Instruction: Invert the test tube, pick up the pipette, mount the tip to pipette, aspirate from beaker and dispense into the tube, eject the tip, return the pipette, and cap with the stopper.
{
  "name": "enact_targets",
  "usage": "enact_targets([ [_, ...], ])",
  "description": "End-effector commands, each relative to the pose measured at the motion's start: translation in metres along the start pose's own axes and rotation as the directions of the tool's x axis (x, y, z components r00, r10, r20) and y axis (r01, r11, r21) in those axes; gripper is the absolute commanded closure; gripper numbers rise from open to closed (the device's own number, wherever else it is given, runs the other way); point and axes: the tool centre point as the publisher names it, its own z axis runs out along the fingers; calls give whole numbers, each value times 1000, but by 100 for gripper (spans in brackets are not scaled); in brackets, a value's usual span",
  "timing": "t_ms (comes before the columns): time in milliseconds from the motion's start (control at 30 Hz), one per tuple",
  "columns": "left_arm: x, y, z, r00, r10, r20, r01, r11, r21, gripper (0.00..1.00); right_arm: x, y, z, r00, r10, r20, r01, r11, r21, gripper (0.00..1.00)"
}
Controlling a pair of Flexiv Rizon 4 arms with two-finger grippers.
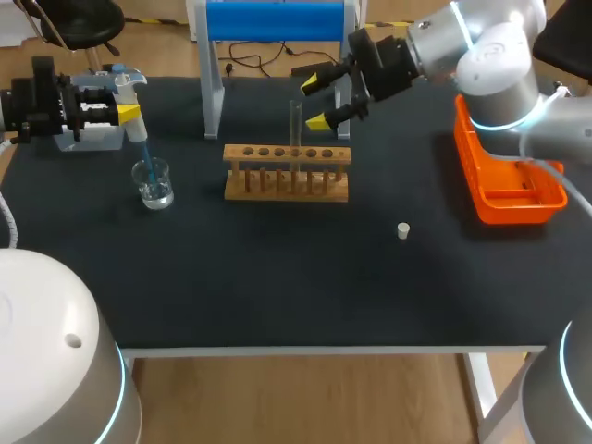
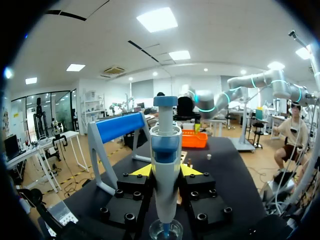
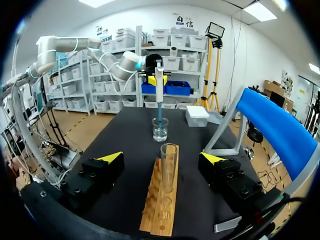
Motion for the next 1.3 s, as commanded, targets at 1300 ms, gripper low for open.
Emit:
enact_targets([
  [1300, 0, 0, 0, 1000, 0, 1, 0, 1000, -1, 100, 11, -5, 10, 998, -29, 59, 28, 999, 30, 0],
])
